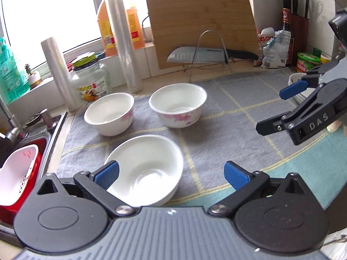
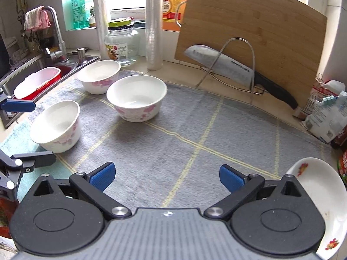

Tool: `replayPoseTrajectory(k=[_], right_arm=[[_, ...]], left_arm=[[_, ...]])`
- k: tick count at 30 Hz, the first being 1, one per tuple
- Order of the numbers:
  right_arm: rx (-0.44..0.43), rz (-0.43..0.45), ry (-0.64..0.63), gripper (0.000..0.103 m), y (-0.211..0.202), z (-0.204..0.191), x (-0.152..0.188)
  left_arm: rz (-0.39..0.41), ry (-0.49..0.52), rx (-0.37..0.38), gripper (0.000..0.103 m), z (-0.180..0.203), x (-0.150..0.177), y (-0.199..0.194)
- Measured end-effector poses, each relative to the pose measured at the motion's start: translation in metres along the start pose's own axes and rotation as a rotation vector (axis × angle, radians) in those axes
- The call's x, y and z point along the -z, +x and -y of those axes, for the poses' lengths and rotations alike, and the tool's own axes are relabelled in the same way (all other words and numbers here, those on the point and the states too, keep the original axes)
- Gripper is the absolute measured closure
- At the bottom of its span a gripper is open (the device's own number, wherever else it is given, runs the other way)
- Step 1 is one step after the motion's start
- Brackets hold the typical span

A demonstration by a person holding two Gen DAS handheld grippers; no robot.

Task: Organize plates and bowls
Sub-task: 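Open the left tool, release the plate and move toward the bowls, then close the right tool on the rim of a plain white bowl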

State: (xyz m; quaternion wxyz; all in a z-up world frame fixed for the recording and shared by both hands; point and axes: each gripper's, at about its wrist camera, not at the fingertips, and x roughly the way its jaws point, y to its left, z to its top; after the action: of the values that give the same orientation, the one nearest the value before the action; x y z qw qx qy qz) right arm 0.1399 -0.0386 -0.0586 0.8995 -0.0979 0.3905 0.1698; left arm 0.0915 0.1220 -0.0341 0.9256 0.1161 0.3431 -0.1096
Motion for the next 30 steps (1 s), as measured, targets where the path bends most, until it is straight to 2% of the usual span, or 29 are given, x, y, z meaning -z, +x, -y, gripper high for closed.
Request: replayPoseTrajectory(k=[7,14,24,30], right_arm=[[-0.071,-0.002,-0.007,0.0,0.024,-0.058,-0.023],[-0.136,-0.028,-0.062,0.0,0.038,-0.099,-0.04],[-0.216,-0.065,-0.156,0.0,0.065,-0.117,-0.061],[-0.268,-0.087,-0.168,0.001,0.077,-0.122,-0.069]], left_arm=[[-0.048,-0.039,0.072,0.001,-0.043,0.038,0.019],[-0.025,-0.05,0.174,0.001,-0.055,0.043,0.035],[0.008,-0.039,0.236,0.003,-0.067,0.039,0.044],[0.012,-0.022,0.257,0.008,-0.071,0.039,0.046]])
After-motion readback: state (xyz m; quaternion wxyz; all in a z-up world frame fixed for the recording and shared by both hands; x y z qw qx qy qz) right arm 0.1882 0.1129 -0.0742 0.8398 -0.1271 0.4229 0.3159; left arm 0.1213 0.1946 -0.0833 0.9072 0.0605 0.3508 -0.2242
